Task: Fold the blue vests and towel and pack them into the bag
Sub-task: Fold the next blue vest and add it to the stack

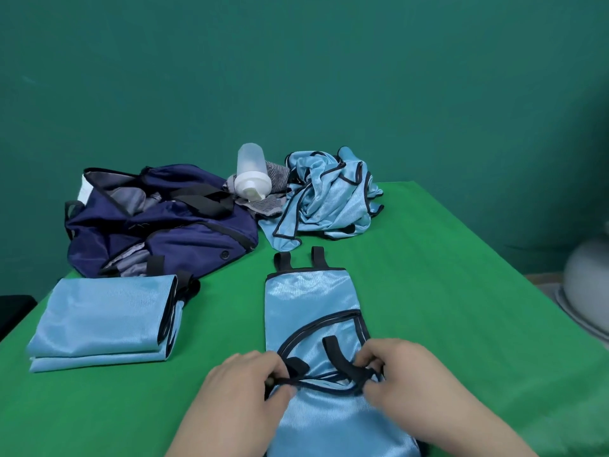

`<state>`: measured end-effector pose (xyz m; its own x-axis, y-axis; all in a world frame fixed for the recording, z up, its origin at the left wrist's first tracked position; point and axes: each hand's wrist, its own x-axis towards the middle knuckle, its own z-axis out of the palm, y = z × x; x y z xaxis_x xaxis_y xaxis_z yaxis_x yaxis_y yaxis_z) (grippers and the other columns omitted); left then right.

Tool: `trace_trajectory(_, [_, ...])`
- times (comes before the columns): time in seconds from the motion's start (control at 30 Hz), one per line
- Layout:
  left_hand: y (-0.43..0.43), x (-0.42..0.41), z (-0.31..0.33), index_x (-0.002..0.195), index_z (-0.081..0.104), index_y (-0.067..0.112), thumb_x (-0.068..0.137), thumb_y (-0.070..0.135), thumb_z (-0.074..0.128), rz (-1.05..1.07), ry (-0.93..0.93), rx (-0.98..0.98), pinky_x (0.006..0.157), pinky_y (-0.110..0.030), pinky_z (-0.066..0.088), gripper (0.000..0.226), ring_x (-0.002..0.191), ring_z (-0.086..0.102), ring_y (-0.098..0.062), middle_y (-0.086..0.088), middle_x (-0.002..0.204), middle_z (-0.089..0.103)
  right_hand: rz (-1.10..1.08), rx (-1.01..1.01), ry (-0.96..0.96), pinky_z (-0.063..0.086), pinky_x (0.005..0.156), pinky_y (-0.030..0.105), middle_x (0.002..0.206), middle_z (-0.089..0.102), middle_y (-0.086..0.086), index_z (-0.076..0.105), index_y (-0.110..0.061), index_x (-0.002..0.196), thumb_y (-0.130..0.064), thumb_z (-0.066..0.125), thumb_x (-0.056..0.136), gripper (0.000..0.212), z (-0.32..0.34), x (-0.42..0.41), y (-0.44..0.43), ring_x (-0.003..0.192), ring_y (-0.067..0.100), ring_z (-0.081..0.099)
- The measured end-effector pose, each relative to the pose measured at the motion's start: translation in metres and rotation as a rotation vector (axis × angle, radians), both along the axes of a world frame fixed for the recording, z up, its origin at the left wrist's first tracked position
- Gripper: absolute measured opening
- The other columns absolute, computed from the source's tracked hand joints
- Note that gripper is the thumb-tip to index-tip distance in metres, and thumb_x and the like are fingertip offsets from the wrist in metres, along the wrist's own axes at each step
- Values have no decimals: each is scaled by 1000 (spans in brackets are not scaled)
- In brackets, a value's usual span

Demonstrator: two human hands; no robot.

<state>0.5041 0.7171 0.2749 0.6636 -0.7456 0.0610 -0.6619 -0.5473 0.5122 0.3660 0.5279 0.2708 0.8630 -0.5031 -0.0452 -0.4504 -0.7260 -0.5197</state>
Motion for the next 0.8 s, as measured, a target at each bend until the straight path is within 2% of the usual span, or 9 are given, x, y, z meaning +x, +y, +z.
trace_trajectory(0.1, [-1,0,4,82,60,35,86,45,66,33,93,-32,60,-18,36,12,69,49,1,35,77,55,0,56,-28,35,51,20,68,60,-11,64,-30,86,-20,59,75,15,0,1,-4,55,6,47])
trace_trajectory(0.17, [1,0,5,85,61,40,85,41,69,54,165,-68,56,-18,37,9,63,49,-1,29,67,55,17,42,-43,37,55,17,72,57,-13,64,-30,85,-21,60,76,13,-1,2,-5,64,2,51])
trace_trajectory(0.27, [4,0,4,93,56,50,85,39,70,53,206,-89,57,-19,38,20,58,48,-4,19,65,55,63,-37,-24,37,68,16,91,51,-12,63,-33,94,-30,59,80,15,-4,1,-7,83,1,49])
trace_trajectory(0.37, [5,-1,4,86,63,44,85,39,70,49,219,-96,58,-18,38,8,62,50,-3,28,73,55,75,-89,-7,38,77,19,92,47,-13,60,-33,94,-37,58,81,14,-6,1,-8,90,2,46])
trace_trajectory(0.53, [5,-2,4,80,70,45,84,44,71,48,233,-122,68,-24,47,4,76,58,-6,23,90,58,68,-100,-25,41,82,23,91,46,-14,56,-31,85,-39,57,77,11,-6,1,-9,92,2,44])
trace_trajectory(0.67, [1,-4,1,78,71,45,85,37,72,87,239,-152,67,-23,48,11,75,60,-5,24,88,61,82,-90,-16,42,88,24,94,47,-17,60,-35,95,-47,52,77,23,-6,-1,-10,97,1,45])
trace_trajectory(0.8, [-1,-4,-2,75,70,41,85,35,71,143,255,-162,60,-21,49,12,65,60,-2,25,80,63,81,-96,0,42,87,25,93,47,-14,62,-30,88,-40,56,83,13,-8,1,-12,95,3,45])
